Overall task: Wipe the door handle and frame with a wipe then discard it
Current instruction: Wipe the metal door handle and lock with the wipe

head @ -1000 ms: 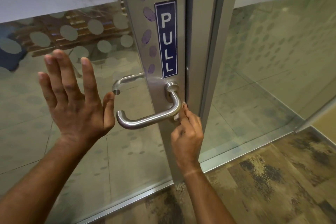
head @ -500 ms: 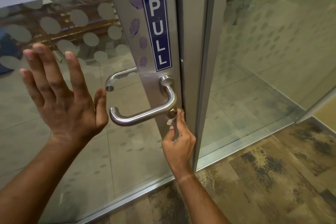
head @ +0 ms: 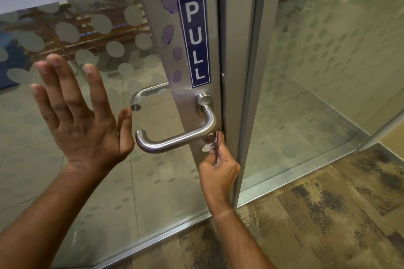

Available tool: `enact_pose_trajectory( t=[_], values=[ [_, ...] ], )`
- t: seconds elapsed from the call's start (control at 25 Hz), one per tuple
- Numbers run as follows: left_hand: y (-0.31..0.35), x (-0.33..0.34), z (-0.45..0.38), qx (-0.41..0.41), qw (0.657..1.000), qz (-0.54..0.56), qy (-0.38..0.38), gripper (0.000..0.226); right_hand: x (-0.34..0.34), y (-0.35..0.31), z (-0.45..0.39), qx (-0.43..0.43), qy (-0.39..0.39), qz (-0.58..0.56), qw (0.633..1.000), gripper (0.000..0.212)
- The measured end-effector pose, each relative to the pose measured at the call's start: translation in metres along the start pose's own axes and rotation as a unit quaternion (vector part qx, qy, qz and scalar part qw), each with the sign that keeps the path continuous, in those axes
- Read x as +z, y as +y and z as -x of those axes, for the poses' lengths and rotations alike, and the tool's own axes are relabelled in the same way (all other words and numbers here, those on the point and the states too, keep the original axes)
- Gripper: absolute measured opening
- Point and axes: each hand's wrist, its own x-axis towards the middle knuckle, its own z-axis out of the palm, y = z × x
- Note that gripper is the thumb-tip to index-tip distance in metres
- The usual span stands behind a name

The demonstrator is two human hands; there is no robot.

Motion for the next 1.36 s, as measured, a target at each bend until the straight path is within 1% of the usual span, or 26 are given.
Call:
enact_pose_trajectory(
  t=[0.08,0.12,0.28,0.4,0.56,0.64,0.72,0.84,0.92,1.08,1.16,1.24,1.36],
  values=[
    [0.000,0.000,0.001,0.003,1.000,0.000,0.006,0.070,-0.001,-0.008,0.000,-0.010,-0.010,-0.006,1.000,0.058],
    [0.000,0.001,0.001,0.005,1.000,-0.004,0.010,0.070,-0.003,-0.014,0.000,-0.030,-0.014,-0.005,0.999,0.061],
    [-0.001,0.002,-0.001,0.008,1.000,-0.009,0.012,0.070,-0.005,-0.034,-0.007,-0.155,-0.020,0.033,0.987,0.073],
    [-0.001,0.001,0.000,0.008,1.000,-0.009,0.016,0.070,-0.002,-0.039,-0.012,-0.210,-0.029,0.088,0.973,0.072],
    [0.000,0.001,0.000,0.014,1.000,-0.014,0.022,0.070,-0.005,-0.021,-0.011,-0.263,-0.101,0.171,0.944,0.074],
    [0.000,0.001,0.000,0.014,1.000,-0.010,0.021,0.070,-0.008,-0.014,-0.008,-0.265,-0.130,0.189,0.937,0.076],
    [-0.001,0.002,0.000,0.014,1.000,-0.011,0.019,0.070,-0.008,-0.015,-0.004,-0.249,-0.141,0.182,0.941,0.077],
    [0.001,0.000,0.001,0.011,1.000,-0.004,0.018,0.071,0.002,-0.031,-0.003,-0.190,-0.127,0.098,0.969,0.076],
    [0.001,0.000,0.001,0.014,1.000,-0.007,0.017,0.071,0.006,-0.039,-0.004,-0.177,-0.108,0.046,0.977,0.077],
    [0.000,0.001,0.001,0.008,1.000,-0.006,0.016,0.072,-0.004,-0.039,-0.003,-0.170,-0.119,0.040,0.977,0.084],
    [-0.001,0.002,0.001,0.010,1.000,-0.009,0.016,0.072,-0.006,-0.047,-0.004,-0.152,-0.098,0.016,0.983,0.081],
    [-0.001,0.003,0.001,0.015,0.999,-0.014,0.024,0.072,-0.002,-0.056,-0.008,-0.153,-0.066,-0.007,0.986,0.079],
    [-0.001,0.003,0.001,0.024,0.999,-0.024,0.036,0.071,-0.005,-0.061,-0.012,-0.194,-0.039,-0.001,0.980,0.075]
  ],
)
